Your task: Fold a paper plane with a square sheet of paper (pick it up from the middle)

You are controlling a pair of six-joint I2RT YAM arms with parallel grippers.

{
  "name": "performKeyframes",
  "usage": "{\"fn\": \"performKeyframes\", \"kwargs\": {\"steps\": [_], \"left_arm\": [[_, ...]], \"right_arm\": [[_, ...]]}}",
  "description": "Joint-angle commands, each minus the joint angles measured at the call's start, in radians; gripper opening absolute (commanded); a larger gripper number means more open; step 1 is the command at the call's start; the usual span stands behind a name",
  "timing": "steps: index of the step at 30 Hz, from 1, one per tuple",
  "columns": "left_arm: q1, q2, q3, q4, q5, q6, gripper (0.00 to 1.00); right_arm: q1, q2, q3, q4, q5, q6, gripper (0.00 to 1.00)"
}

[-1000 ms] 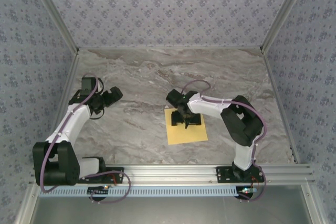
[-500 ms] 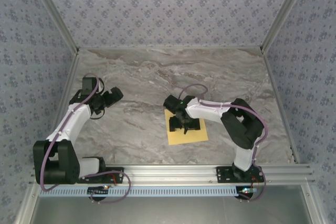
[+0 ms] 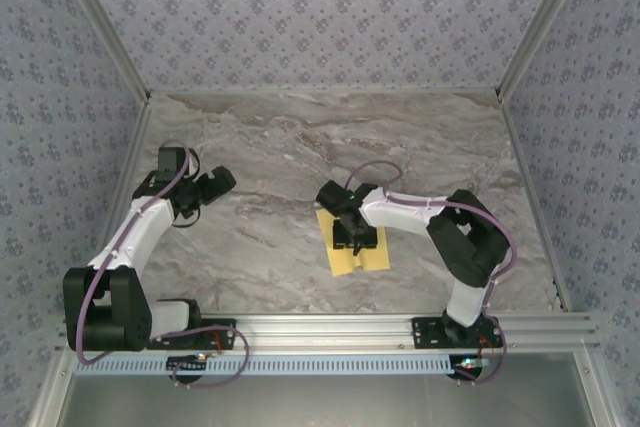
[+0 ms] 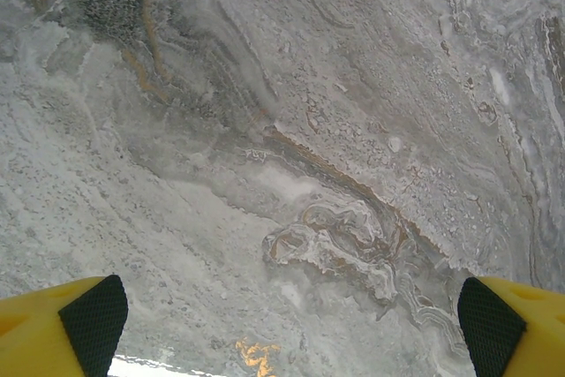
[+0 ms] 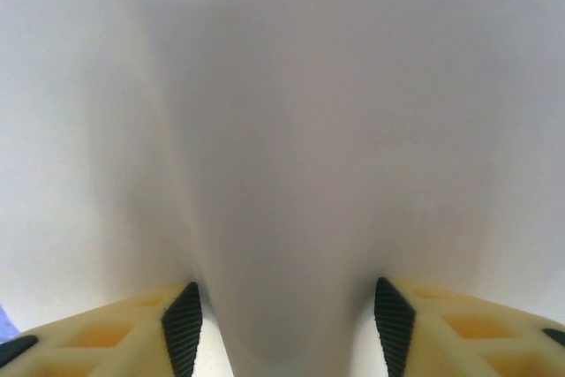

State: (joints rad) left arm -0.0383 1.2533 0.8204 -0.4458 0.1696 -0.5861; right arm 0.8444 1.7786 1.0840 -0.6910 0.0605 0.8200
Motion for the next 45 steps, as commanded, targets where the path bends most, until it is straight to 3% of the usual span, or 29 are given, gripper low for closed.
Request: {"fn": "performKeyframes", "kwargs": {"steps": [1, 3, 4, 9, 12, 16, 23, 27, 37, 45], "left_arm": [[-0.010, 0.008, 0.013, -0.004, 0.038, -0.032, 0.99], [-0.012, 0.002, -0.011, 0.022, 0.080, -0.065, 0.99], [-0.011, 0.000, -0.022, 0.037, 0.101, -0.079, 0.99], [-0.012, -0.011, -0.119, 0.197, 0.286, -0.194, 0.99], [-0.028, -0.017, -0.182, 0.329, 0.358, -0.268, 0.99], [-0.079, -0.001, -0.205, 0.403, 0.375, -0.292, 0.99], [-0.185, 0.069, -0.196, 0.447, 0.363, -0.300, 0.99], [-0.261, 0.122, -0.169, 0.488, 0.383, -0.312, 0.98], [-0.443, 0.251, -0.105, 0.629, 0.486, -0.283, 0.86], [-0.521, 0.342, -0.095, 0.683, 0.496, -0.238, 0.67]], "right_arm": [[0.000, -0.058, -0.021, 0.083, -0.054, 0.011, 0.39], [-0.011, -0.112, -0.033, 0.190, -0.135, -0.008, 0.17], [-0.018, -0.135, -0.045, 0.249, -0.179, -0.002, 0.15], [-0.080, -0.196, -0.155, 0.660, -0.455, 0.104, 0.17], [-0.117, -0.171, -0.225, 0.831, -0.550, 0.174, 0.19], [-0.151, -0.128, -0.239, 0.743, -0.513, 0.129, 0.21], [-0.160, -0.113, -0.203, 0.443, -0.272, 0.002, 0.47], [-0.158, -0.125, -0.199, 0.396, -0.213, -0.018, 0.54], [-0.160, -0.146, -0.202, 0.431, -0.247, -0.025, 0.58], [-0.175, -0.163, -0.222, 0.463, -0.278, -0.001, 0.58]]}}
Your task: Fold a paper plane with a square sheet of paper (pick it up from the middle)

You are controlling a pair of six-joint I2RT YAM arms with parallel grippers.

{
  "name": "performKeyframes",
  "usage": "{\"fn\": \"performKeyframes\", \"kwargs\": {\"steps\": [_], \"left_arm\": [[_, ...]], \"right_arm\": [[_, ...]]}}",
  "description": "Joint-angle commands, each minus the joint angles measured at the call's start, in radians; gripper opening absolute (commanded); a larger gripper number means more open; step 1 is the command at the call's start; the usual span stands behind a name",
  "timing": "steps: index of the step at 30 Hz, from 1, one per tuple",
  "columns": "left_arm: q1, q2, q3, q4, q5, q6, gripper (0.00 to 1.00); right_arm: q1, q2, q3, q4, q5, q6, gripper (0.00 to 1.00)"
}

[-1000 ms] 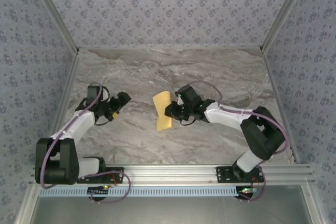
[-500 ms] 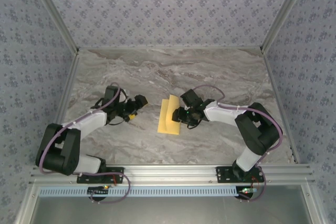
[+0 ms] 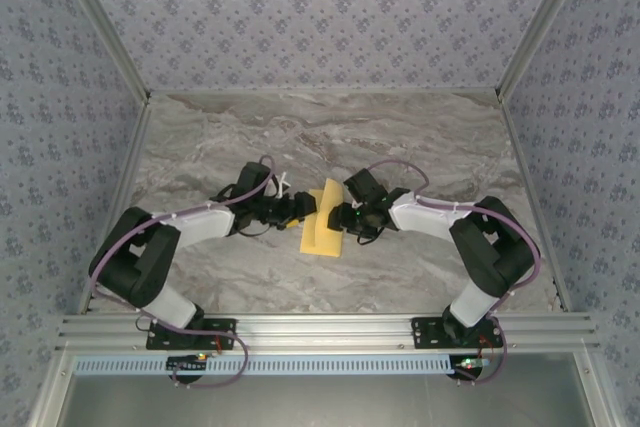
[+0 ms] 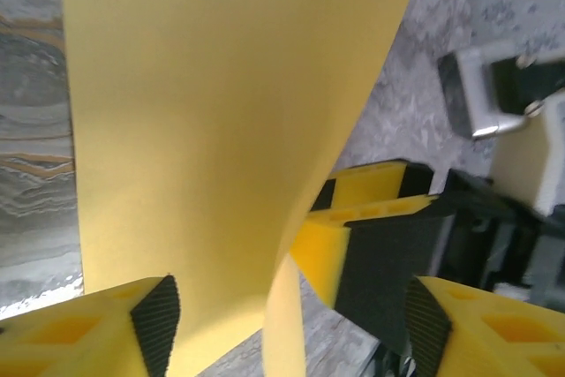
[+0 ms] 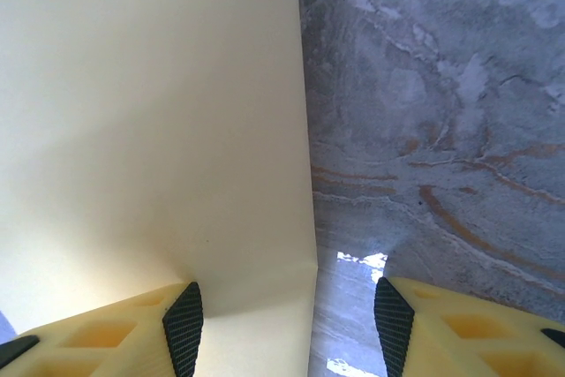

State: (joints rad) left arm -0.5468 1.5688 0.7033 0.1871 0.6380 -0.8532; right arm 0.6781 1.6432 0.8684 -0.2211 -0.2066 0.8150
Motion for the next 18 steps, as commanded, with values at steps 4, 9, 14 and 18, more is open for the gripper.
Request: {"fn": "performKeyframes", "kwargs": {"steps": [4, 9, 14, 18], "left_arm": [[-0.037, 0.057, 0.036, 0.093, 0.053, 0.027, 0.54], [-0.054, 0.078, 0.050, 0.120, 0.076, 0.028, 0.39], [-0.062, 0.098, 0.068, 0.098, 0.072, 0.039, 0.15], [-0.067, 0.087, 0.086, 0.068, 0.049, 0.039, 0.02]], "right_arm": [[-0.012, -0.036, -0.012, -0.007, -0.018, 0.009, 0.57], [-0.015, -0.045, -0.017, -0.012, -0.017, 0.011, 0.57], [-0.020, -0.057, -0.018, -0.023, -0.011, 0.011, 0.56], [-0.047, -0.126, -0.030, -0.090, 0.051, 0.007, 0.55]]}}
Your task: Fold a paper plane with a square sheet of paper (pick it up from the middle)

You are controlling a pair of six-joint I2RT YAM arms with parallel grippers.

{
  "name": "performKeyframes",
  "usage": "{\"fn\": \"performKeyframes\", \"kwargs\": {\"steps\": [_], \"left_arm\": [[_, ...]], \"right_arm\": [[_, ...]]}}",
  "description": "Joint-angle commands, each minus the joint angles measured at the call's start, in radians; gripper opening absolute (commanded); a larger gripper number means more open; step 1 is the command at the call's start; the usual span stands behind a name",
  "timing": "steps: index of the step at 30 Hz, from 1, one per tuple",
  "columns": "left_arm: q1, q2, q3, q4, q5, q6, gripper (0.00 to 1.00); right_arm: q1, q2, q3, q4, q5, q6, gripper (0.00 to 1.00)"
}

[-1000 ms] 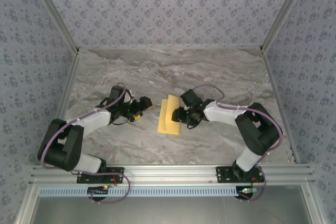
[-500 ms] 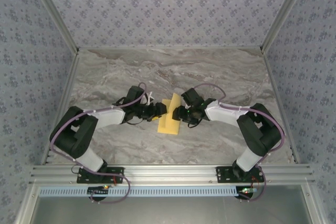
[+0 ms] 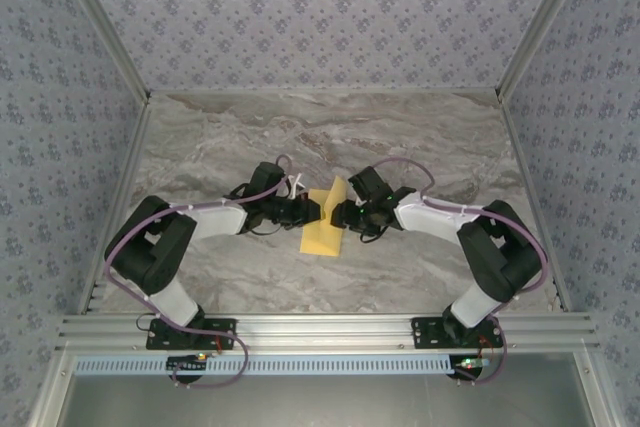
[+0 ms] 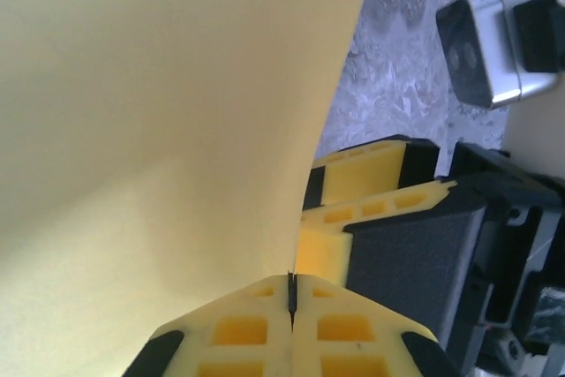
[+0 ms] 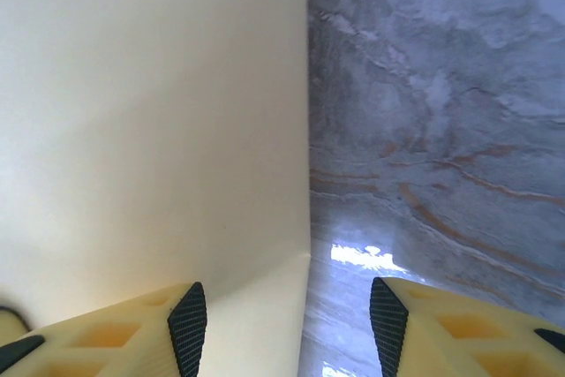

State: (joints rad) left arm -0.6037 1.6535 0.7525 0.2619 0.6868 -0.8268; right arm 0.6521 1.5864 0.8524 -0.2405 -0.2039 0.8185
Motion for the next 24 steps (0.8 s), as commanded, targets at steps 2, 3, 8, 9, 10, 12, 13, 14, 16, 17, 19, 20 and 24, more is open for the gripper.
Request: {"fn": "performKeyframes", "kwargs": {"steps": [2, 3, 8, 9, 10, 12, 13, 14, 16, 17, 19, 20, 24], "left_arm": [[-0.026, -0.017, 0.052, -0.060, -0.040, 0.017, 0.01], [-0.043, -0.032, 0.061, -0.101, -0.078, 0.023, 0.01], [-0.161, -0.059, 0.136, -0.264, -0.270, 0.051, 0.00], [-0.179, -0.048, 0.154, -0.281, -0.294, 0.052, 0.00], [-0.194, -0.033, 0.172, -0.286, -0.299, 0.051, 0.00], [-0.215, 0.005, 0.204, -0.284, -0.288, 0.046, 0.00], [-0.225, 0.022, 0.222, -0.288, -0.286, 0.049, 0.00], [-0.230, 0.037, 0.234, -0.295, -0.289, 0.049, 0.00], [-0.229, 0.051, 0.252, -0.313, -0.304, 0.044, 0.00], [-0.224, 0.046, 0.253, -0.323, -0.320, 0.046, 0.00], [-0.201, 0.015, 0.245, -0.331, -0.340, 0.042, 0.00], [-0.186, -0.002, 0.236, -0.328, -0.343, 0.035, 0.00], [-0.114, -0.073, 0.172, -0.326, -0.345, 0.022, 0.00]], "right_arm": [[-0.044, -0.116, -0.023, -0.123, 0.098, 0.011, 0.55], [-0.060, -0.139, -0.027, -0.160, 0.130, 0.019, 0.55], [-0.120, -0.220, -0.053, -0.287, 0.259, 0.074, 0.55], [-0.131, -0.230, -0.061, -0.292, 0.268, 0.086, 0.55], [-0.143, -0.238, -0.069, -0.294, 0.276, 0.096, 0.55], [-0.158, -0.249, -0.083, -0.296, 0.279, 0.104, 0.55], [-0.164, -0.253, -0.088, -0.296, 0.280, 0.111, 0.55], [-0.166, -0.258, -0.094, -0.294, 0.279, 0.114, 0.55], [-0.170, -0.264, -0.104, -0.281, 0.263, 0.114, 0.55], [-0.170, -0.266, -0.106, -0.273, 0.251, 0.109, 0.55], [-0.170, -0.266, -0.108, -0.246, 0.220, 0.094, 0.55], [-0.170, -0.264, -0.109, -0.233, 0.205, 0.084, 0.55], [-0.162, -0.237, -0.100, -0.156, 0.112, 0.030, 0.55]]}}
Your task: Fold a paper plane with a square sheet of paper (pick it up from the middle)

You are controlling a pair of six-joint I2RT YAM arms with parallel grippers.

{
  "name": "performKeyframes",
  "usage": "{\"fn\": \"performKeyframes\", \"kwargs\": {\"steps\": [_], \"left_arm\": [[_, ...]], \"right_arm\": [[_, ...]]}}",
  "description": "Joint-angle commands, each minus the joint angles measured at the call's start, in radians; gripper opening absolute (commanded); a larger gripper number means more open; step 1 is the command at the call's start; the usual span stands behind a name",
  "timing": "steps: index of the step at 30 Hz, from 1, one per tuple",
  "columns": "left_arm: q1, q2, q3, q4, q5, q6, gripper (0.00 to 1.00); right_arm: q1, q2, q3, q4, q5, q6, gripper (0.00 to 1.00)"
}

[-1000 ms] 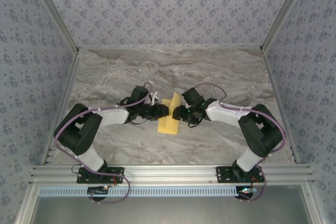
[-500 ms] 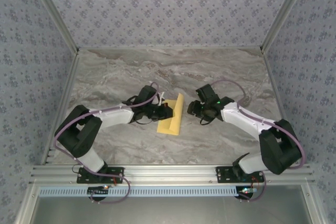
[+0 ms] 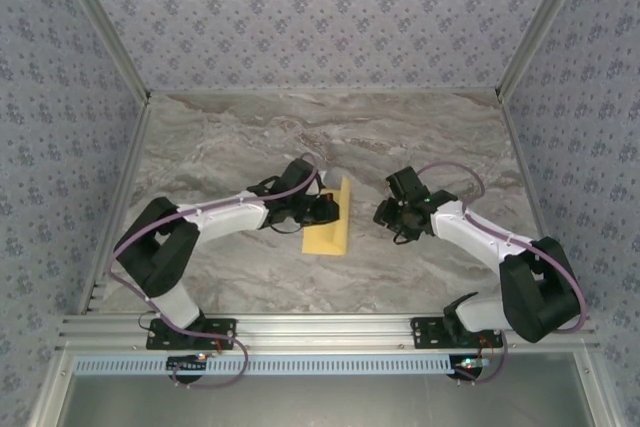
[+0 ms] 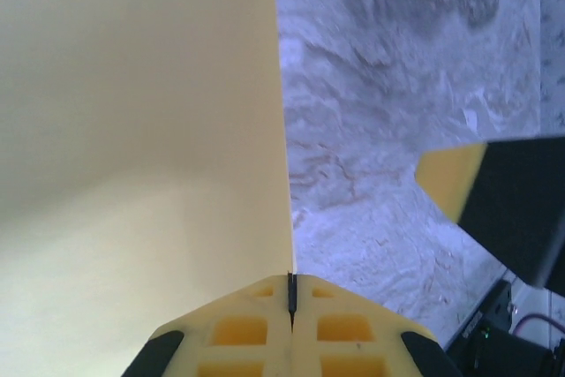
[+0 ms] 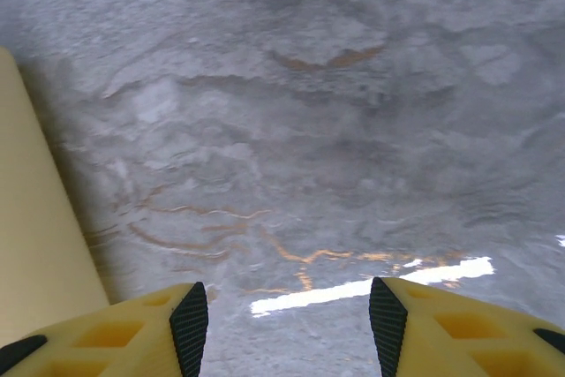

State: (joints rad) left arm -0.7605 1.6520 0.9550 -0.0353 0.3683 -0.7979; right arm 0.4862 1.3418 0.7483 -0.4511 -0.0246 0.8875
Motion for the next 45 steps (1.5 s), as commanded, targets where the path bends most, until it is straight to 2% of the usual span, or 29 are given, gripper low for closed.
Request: {"fn": "performKeyframes", "kwargs": {"steps": [1, 9, 17, 23, 29, 33, 36, 39, 45], "left_arm": [[0.061, -0.082, -0.046, -0.034, -0.023, -0.005, 0.00], [0.153, -0.080, -0.128, -0.069, -0.027, -0.023, 0.00], [0.157, -0.051, -0.177, 0.016, 0.009, -0.084, 0.00], [0.156, -0.033, -0.178, 0.050, 0.029, -0.095, 0.00], [0.156, -0.009, -0.172, 0.071, 0.055, -0.100, 0.03], [0.169, -0.055, -0.163, 0.016, 0.015, -0.082, 0.18], [0.208, -0.116, -0.162, -0.025, -0.004, -0.066, 0.35], [0.257, -0.166, -0.159, -0.073, -0.029, -0.046, 0.47], [0.320, -0.219, -0.165, -0.090, -0.049, -0.007, 0.55]], "right_arm": [[0.013, 0.020, 0.011, 0.068, -0.090, -0.056, 0.55], [0.098, 0.220, 0.153, 0.104, -0.243, -0.166, 0.56], [0.120, 0.394, 0.298, 0.108, -0.334, -0.211, 0.60], [0.132, 0.466, 0.360, 0.068, -0.344, -0.240, 0.61], [0.135, 0.497, 0.393, 0.009, -0.306, -0.251, 0.52], [0.134, 0.526, 0.410, -0.038, -0.252, -0.296, 0.46], [0.132, 0.548, 0.412, -0.041, -0.246, -0.313, 0.44], [0.127, 0.581, 0.416, -0.037, -0.255, -0.328, 0.42], [0.114, 0.609, 0.397, -0.011, -0.276, -0.360, 0.44]]}}
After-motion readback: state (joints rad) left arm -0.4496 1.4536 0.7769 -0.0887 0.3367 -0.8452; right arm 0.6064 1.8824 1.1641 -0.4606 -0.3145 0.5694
